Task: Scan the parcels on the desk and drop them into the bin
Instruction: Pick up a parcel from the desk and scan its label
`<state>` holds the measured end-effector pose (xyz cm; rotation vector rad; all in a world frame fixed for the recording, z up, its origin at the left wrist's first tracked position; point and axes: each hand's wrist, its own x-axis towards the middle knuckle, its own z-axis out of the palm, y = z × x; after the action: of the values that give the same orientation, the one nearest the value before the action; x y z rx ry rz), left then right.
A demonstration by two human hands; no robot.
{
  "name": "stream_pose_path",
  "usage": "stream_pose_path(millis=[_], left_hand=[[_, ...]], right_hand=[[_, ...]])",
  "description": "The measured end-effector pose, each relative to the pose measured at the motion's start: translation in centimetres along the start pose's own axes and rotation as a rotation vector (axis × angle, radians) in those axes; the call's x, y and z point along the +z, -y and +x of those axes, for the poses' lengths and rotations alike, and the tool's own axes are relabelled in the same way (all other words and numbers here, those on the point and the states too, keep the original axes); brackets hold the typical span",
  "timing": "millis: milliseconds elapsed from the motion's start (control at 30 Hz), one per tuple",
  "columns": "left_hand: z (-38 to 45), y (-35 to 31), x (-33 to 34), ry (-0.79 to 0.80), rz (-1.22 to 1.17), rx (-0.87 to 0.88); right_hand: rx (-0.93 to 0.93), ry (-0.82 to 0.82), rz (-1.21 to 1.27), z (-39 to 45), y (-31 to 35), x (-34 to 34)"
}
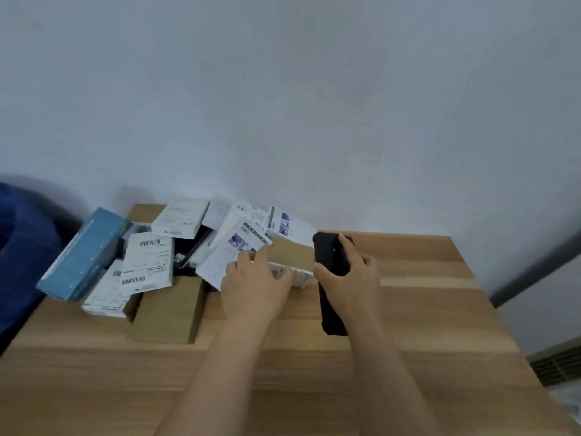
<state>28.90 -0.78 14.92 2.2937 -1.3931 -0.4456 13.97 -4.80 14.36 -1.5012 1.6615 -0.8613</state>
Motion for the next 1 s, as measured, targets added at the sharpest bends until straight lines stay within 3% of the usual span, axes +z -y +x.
stream_pose_path(millis=[467,700,1000], left_hand=[[7.6,3.2,7.5,0.110,0.169,0.074],[13.0,4.3,11.6,0.164,0.355,0.325],[15.1,4.7,15.5,0.299,0.497,0.337]], right_hand=[[0.130,0.031,-0.077,5.8,-4.3,4.1],[0.179,0.122,-0.145,9.3,-7.9,5.1],[0.162,0.182,-0.211,12.2,-10.4,5.2]])
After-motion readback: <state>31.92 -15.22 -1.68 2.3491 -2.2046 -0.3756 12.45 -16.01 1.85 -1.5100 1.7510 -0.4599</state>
